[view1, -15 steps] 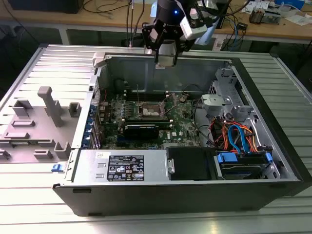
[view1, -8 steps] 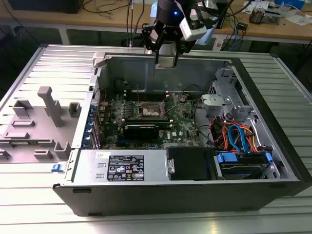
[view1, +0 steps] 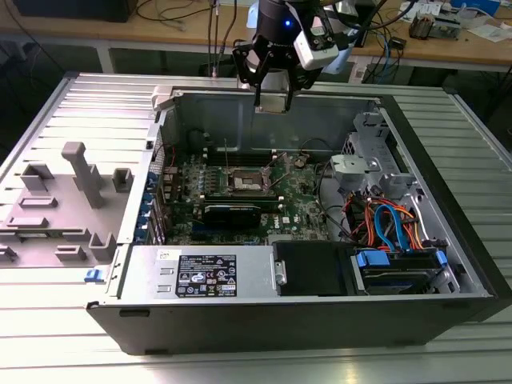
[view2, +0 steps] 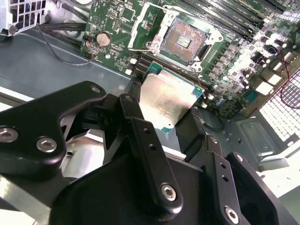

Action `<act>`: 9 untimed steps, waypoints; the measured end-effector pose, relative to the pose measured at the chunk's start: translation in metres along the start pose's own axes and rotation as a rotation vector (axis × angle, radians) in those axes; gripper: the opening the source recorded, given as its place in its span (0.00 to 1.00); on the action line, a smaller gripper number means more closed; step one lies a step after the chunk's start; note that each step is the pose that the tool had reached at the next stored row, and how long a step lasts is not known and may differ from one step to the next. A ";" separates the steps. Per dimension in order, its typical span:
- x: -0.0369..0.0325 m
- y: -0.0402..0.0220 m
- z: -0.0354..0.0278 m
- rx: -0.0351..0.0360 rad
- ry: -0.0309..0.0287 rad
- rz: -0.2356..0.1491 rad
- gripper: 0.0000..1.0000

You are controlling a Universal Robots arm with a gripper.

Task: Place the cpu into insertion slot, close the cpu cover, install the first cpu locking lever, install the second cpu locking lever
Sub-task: 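Place the cpu into insertion slot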

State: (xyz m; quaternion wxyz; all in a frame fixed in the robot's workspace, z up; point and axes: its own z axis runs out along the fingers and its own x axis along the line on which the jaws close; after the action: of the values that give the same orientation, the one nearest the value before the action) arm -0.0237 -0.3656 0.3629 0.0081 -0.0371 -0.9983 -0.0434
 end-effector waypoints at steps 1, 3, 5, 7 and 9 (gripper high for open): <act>0.0000 0.0000 0.0000 -0.0001 0.0000 0.000 0.54; 0.0000 -0.0001 0.0000 0.0000 0.0000 0.000 0.54; 0.0000 -0.0001 0.0000 0.0000 0.0001 0.000 0.54; -0.0003 -0.0032 0.0001 0.0001 0.0000 0.001 0.54; -0.0004 -0.0056 0.0003 -0.0001 -0.0001 0.002 0.54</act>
State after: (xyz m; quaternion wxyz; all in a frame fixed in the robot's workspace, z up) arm -0.0238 -0.3711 0.3621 0.0080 -0.0381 -0.9983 -0.0434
